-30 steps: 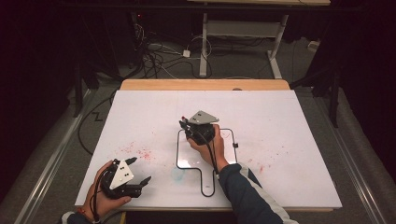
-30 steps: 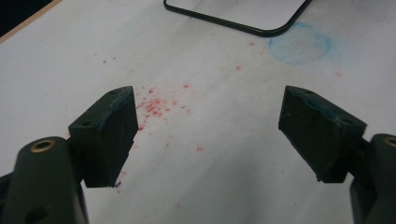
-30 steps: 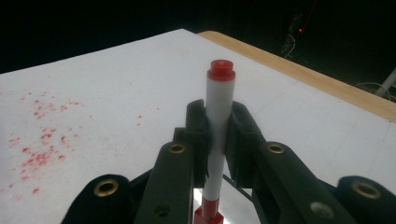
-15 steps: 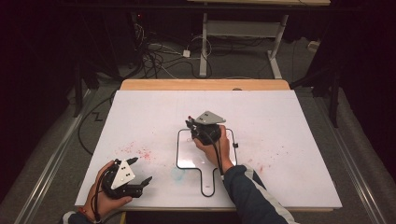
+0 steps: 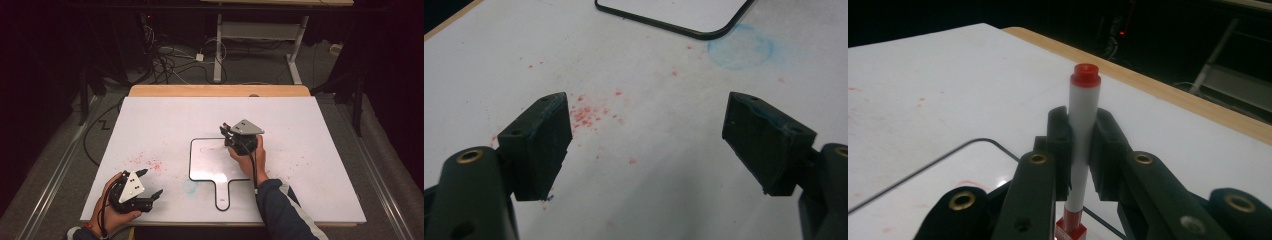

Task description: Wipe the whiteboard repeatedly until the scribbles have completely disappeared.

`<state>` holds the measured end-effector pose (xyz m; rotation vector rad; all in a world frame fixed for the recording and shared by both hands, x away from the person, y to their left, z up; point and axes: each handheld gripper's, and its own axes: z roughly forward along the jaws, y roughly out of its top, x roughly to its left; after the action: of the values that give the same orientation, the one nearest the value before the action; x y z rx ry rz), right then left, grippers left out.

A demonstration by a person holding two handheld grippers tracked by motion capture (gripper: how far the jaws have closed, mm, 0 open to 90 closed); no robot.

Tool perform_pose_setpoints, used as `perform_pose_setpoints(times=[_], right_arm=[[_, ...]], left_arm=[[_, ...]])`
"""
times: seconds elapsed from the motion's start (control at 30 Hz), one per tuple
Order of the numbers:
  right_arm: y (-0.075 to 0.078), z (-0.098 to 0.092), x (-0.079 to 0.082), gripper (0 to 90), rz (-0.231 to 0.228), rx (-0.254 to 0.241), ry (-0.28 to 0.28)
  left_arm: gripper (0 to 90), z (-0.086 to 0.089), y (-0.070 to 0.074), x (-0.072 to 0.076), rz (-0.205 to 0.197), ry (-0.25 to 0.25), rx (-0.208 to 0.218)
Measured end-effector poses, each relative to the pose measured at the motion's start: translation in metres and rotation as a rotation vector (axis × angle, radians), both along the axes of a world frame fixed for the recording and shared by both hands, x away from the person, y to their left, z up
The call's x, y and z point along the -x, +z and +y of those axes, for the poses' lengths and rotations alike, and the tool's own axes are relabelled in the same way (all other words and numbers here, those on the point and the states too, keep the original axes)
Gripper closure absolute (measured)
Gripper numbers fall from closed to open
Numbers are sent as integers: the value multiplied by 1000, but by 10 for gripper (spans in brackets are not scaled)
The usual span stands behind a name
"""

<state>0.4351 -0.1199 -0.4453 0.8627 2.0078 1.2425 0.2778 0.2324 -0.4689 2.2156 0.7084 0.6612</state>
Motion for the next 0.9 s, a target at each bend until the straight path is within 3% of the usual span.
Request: perform_pose_setpoints(times=[0.03, 0.07, 0.3, 0.37, 0.53, 0.7, 0.73, 0.8, 0.87, 0.9], right_arm=[[0, 0, 0, 813, 0, 0, 0], [1, -6, -1, 813, -9, 34, -36], [2, -18, -2, 813, -4, 28, -103], [2, -20, -2, 813, -2, 24, -111], [1, -14, 2, 813, 12, -12, -63], [3, -25, 7, 814, -15, 57, -103], [2, -36, 5, 813, -7, 31, -128], [3, -39, 4, 813, -4, 23, -132], [2, -39, 4, 813, -11, 20, -114], [1, -35, 5, 813, 6, -21, -84]], left_arm=[[189, 0, 0, 0, 1, -1, -1], [189, -1, 0, 0, 1, -1, -1], [189, -1, 0, 0, 0, -1, -2], [189, 0, 0, 0, 1, -1, -1], [189, -1, 0, 0, 2, -5, 0], [189, -1, 0, 1, -1, -3, 2], [189, 0, 1, 1, -2, -3, 1], [189, 0, 1, 1, -2, -4, 1], [189, -1, 1, 1, -3, -4, 1], [189, -1, 1, 1, -2, -6, 0]])
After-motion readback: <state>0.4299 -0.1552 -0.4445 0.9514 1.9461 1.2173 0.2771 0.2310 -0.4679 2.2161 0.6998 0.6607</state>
